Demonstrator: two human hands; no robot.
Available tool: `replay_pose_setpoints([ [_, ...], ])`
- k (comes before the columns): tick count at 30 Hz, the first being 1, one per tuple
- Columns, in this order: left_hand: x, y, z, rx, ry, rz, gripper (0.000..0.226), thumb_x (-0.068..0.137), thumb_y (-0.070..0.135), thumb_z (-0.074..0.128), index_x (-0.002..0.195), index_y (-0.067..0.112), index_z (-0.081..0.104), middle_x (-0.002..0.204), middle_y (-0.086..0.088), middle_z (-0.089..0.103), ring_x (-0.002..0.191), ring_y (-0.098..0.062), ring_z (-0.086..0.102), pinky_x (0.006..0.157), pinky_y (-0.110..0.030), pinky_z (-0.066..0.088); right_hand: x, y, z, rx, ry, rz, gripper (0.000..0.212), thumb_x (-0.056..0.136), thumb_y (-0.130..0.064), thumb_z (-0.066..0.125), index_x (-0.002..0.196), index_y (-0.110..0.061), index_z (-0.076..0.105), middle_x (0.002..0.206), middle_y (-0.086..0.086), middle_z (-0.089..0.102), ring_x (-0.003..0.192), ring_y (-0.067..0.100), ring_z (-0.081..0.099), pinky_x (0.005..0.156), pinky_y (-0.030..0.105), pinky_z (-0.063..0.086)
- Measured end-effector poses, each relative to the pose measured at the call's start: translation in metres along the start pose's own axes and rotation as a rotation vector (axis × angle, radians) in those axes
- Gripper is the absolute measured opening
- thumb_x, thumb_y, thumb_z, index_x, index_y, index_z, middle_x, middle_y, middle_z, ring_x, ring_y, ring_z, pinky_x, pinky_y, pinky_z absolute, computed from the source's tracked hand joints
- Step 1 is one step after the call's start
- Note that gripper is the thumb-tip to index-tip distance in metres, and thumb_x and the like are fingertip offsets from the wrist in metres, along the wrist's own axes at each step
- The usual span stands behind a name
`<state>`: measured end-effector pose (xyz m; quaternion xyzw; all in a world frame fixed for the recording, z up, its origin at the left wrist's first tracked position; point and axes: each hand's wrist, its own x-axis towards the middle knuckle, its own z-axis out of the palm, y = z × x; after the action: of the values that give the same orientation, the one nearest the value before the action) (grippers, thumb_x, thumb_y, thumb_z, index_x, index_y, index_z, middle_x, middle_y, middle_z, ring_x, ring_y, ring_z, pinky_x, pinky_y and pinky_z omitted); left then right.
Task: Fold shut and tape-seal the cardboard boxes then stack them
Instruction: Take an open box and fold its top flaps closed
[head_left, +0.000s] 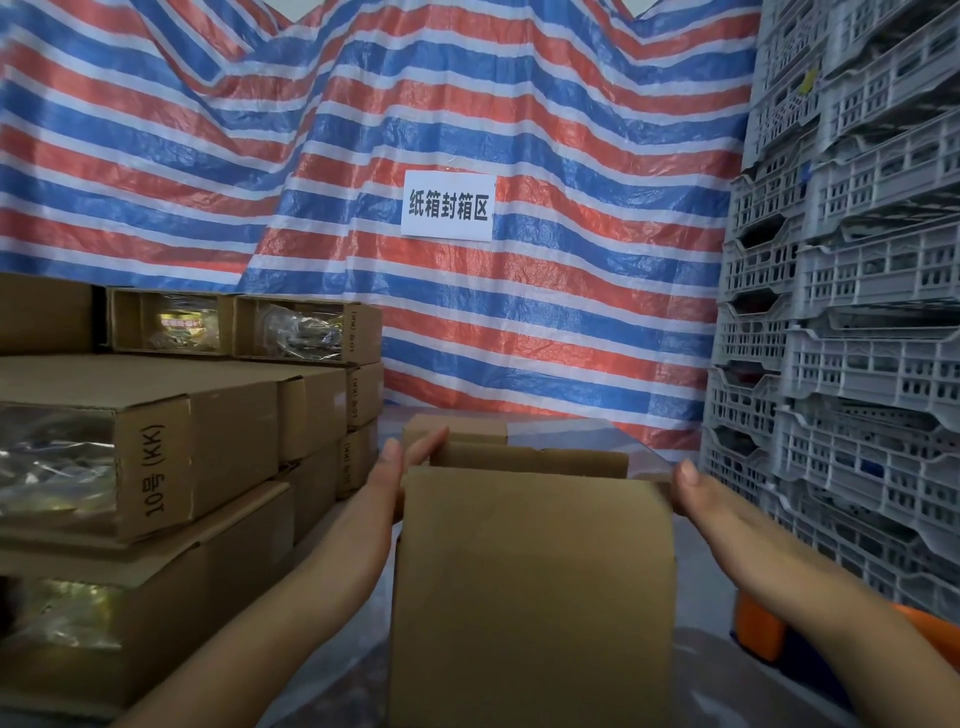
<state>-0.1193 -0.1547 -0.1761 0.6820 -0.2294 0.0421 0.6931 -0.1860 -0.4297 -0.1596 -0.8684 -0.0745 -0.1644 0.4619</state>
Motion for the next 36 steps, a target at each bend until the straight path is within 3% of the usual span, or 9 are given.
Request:
replay_pose_setpoints([
  [4, 0.018, 0.0, -0.005, 0.054, 0.007, -0.062, 0.084, 0.067, 0.091, 0.033, 0.131, 0.039, 0.052, 0.135, 0.003, 0.049, 0.126, -0.015, 0.049, 0.113, -0.04, 0.034, -0.001, -0.002, 0.004, -0.039, -0.027, -0.058, 0.096, 0.051, -0.108, 0.02, 0.121, -0.057, 0.062, 0.134, -0.03, 0.057, 0.131, -0.009, 0.043, 0.117, 0.034, 0.028],
  [8, 0.018, -0.012, -0.015, 0.115, -0.163, 0.023, 0.044, 0.098, 0.052, 0.041, 0.13, 0.023, 0.052, 0.148, -0.009, 0.044, 0.136, -0.03, 0.044, 0.116, -0.048, 0.031, -0.001, -0.011, 0.008, -0.026, 0.008, -0.074, 0.073, 0.067, -0.101, 0.016, 0.109, -0.065, 0.064, 0.118, -0.04, 0.061, 0.116, -0.021, 0.049, 0.101, 0.023, 0.032],
  [11, 0.021, -0.018, -0.019, 0.033, -0.135, 0.075, 0.044, 0.1, 0.036, 0.046, 0.139, 0.017, 0.05, 0.145, -0.005, 0.05, 0.133, -0.022, 0.048, 0.112, -0.036, 0.038, 0.007, -0.006, 0.012, -0.05, 0.021, -0.114, 0.076, 0.087, -0.086, 0.018, 0.096, -0.039, 0.077, 0.101, -0.016, 0.075, 0.099, -0.004, 0.066, 0.092, 0.026, 0.043],
  [14, 0.012, 0.0, -0.008, 0.136, -0.024, 0.091, 0.035, 0.092, 0.043, 0.046, 0.122, 0.037, 0.063, 0.122, 0.033, 0.054, 0.109, 0.013, 0.054, 0.082, -0.004, 0.042, 0.014, -0.001, 0.011, -0.022, 0.02, -0.183, 0.087, 0.09, -0.078, 0.037, 0.08, 0.0, 0.072, 0.083, 0.024, 0.07, 0.084, 0.039, 0.067, 0.091, 0.047, 0.052],
  [18, 0.008, -0.004, -0.012, 0.056, 0.007, 0.153, 0.027, 0.093, 0.016, 0.059, 0.112, 0.031, 0.071, 0.119, 0.025, 0.064, 0.104, 0.009, 0.06, 0.075, -0.008, 0.049, 0.018, -0.002, 0.014, 0.027, 0.119, -0.253, 0.045, 0.089, -0.042, 0.061, 0.071, -0.001, 0.063, 0.058, 0.005, 0.056, 0.053, 0.015, 0.05, 0.056, 0.024, 0.041],
  [21, 0.011, -0.005, -0.011, 0.004, 0.042, 0.095, 0.048, 0.09, 0.008, 0.064, 0.125, 0.042, 0.059, 0.121, 0.014, 0.064, 0.105, -0.002, 0.064, 0.081, -0.021, 0.055, 0.022, 0.003, 0.016, 0.071, 0.189, -0.217, 0.028, 0.087, -0.019, 0.074, 0.075, -0.004, 0.054, 0.061, -0.002, 0.05, 0.055, 0.006, 0.047, 0.052, 0.017, 0.04],
  [24, 0.012, -0.008, -0.013, -0.043, 0.026, 0.037, 0.063, 0.088, 0.0, 0.065, 0.131, 0.044, 0.05, 0.135, 0.014, 0.056, 0.123, -0.01, 0.055, 0.103, -0.037, 0.046, 0.026, 0.01, 0.016, 0.086, 0.187, -0.104, 0.029, 0.081, -0.025, 0.08, 0.091, -0.014, 0.056, 0.083, -0.004, 0.058, 0.076, 0.005, 0.057, 0.069, 0.019, 0.046],
  [30, 0.014, -0.008, -0.014, -0.079, -0.065, -0.06, 0.066, 0.088, 0.0, 0.063, 0.136, 0.042, 0.048, 0.11, 0.028, 0.06, 0.093, 0.013, 0.062, 0.081, -0.018, 0.047, 0.029, 0.014, 0.013, 0.341, -0.049, 0.075, 0.077, 0.069, -0.034, 0.082, 0.138, -0.024, 0.052, 0.133, -0.004, 0.063, 0.118, 0.017, 0.064, 0.106, 0.043, 0.049],
  [36, 0.013, -0.007, -0.015, -0.061, -0.046, 0.006, 0.066, 0.086, -0.002, 0.063, 0.135, 0.041, 0.05, 0.117, 0.02, 0.069, 0.112, -0.002, 0.063, 0.091, -0.029, 0.049, 0.026, 0.015, 0.019, 0.503, -0.08, 0.005, 0.038, 0.082, -0.017, 0.071, 0.119, -0.015, 0.069, 0.116, 0.007, 0.073, 0.105, 0.022, 0.07, 0.079, 0.025, 0.056],
])
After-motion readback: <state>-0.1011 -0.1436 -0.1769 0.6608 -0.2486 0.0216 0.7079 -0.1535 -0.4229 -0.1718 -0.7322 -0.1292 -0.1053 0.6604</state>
